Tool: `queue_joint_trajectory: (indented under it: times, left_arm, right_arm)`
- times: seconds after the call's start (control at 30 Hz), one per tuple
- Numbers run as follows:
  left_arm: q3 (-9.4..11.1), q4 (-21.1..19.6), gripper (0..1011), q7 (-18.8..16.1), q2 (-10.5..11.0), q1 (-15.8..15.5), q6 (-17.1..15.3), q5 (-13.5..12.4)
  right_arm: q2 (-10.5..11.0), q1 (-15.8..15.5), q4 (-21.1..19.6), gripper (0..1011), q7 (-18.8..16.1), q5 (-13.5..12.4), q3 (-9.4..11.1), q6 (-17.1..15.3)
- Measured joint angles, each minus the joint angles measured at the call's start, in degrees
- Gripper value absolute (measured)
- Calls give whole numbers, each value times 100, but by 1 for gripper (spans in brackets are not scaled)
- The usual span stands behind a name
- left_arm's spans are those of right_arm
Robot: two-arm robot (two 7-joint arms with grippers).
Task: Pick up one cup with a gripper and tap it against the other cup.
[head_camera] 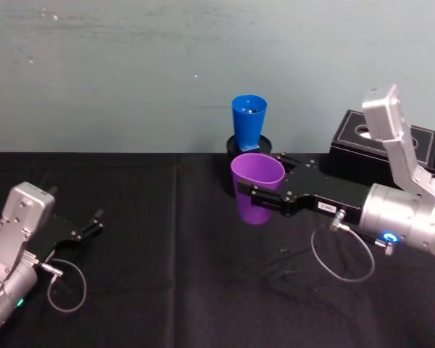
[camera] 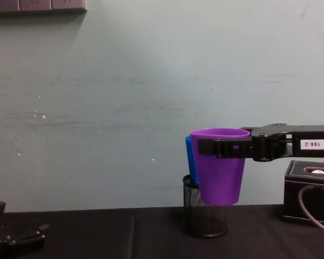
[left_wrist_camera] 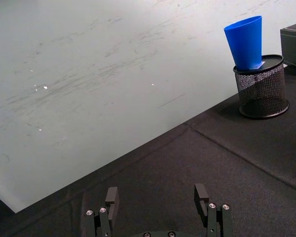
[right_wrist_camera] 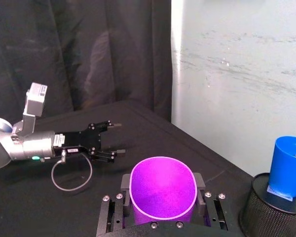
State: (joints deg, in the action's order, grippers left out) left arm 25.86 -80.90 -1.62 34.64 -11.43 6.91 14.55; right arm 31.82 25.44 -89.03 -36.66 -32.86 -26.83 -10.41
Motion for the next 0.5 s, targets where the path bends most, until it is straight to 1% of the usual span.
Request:
queue_joint_trajectory:
  times: [0.5]
  left_arm:
    - [0,0,1005,0,0,0,0,0]
  right_arm:
    - [-6,12,10,728,-3,11,7,-9]
